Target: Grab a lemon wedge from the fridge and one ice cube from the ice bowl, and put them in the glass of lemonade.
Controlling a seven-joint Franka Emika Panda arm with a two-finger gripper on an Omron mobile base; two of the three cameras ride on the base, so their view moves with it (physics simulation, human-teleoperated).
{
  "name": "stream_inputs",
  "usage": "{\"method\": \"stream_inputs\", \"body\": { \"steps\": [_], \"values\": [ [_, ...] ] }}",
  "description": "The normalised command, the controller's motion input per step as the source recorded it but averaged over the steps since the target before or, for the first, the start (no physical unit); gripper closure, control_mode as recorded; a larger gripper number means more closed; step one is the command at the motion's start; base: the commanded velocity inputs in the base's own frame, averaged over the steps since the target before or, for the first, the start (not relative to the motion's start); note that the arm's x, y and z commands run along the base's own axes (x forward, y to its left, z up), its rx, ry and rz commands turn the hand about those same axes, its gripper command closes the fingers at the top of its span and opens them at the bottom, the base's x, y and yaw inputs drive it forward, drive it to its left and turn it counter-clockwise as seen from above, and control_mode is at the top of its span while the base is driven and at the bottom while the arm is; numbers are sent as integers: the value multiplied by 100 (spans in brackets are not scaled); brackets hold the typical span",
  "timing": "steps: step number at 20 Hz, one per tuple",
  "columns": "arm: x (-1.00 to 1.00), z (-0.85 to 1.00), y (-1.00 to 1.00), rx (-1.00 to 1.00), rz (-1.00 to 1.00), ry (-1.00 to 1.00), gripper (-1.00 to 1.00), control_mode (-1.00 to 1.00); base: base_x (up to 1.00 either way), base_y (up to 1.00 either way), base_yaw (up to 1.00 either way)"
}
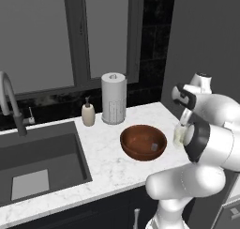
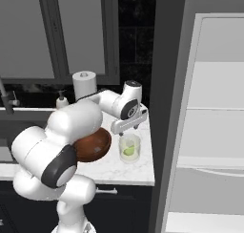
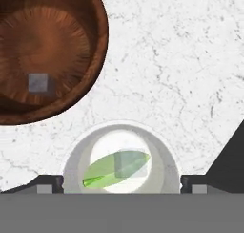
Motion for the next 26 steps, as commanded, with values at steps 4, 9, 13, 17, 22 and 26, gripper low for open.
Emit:
{"method": "stream_inputs", "body": {
  "steps": [4,9,13,17,22,26],
  "values": [
    [-42,80,6,0,0,0,-100,-100,0,0,0],
    [-78,38,2,0,-13,0,-100,-100,0,0,0],
    [-89,20,12,0,-29,3,-100,-100,0,0,0],
    [-70,13,54,0,-27,3,-100,-100,0,0,0],
    [-29,6,96,0,-19,1,-100,-100,0,0,0],
    [-63,0,69,0,-7,-1,-100,-100,0,0,0]
  ]
}}
